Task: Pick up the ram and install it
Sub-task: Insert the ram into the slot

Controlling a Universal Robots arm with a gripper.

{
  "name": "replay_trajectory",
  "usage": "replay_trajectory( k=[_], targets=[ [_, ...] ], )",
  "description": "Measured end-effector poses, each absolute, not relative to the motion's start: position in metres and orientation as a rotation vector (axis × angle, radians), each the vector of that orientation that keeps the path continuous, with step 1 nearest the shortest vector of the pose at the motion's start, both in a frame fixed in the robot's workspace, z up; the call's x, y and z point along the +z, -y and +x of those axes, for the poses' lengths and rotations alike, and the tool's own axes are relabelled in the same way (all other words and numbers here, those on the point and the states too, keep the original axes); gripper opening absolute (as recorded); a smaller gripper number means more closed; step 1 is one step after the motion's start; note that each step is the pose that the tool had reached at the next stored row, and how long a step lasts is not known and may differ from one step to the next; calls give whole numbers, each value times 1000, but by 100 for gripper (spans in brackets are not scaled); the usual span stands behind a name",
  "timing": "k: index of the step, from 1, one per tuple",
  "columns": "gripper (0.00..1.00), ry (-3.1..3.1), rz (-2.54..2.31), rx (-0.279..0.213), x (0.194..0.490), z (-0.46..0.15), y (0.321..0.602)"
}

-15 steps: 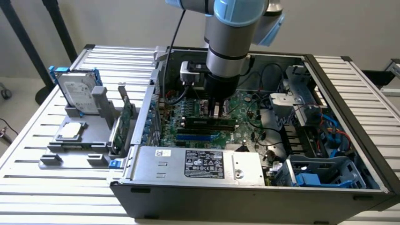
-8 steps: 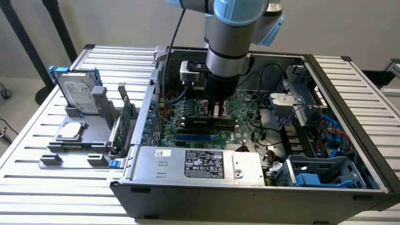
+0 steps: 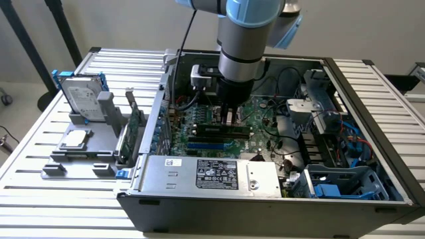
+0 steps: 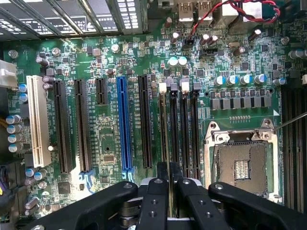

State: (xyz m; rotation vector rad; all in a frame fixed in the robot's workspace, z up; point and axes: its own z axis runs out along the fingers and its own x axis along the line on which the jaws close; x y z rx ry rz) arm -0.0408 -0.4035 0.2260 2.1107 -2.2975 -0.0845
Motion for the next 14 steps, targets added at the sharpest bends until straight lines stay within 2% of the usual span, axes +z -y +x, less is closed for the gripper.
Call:
replay_trajectory(
  k=[14],
  targets=[
    [14, 2301, 2114, -79, 225, -42, 403]
  ],
)
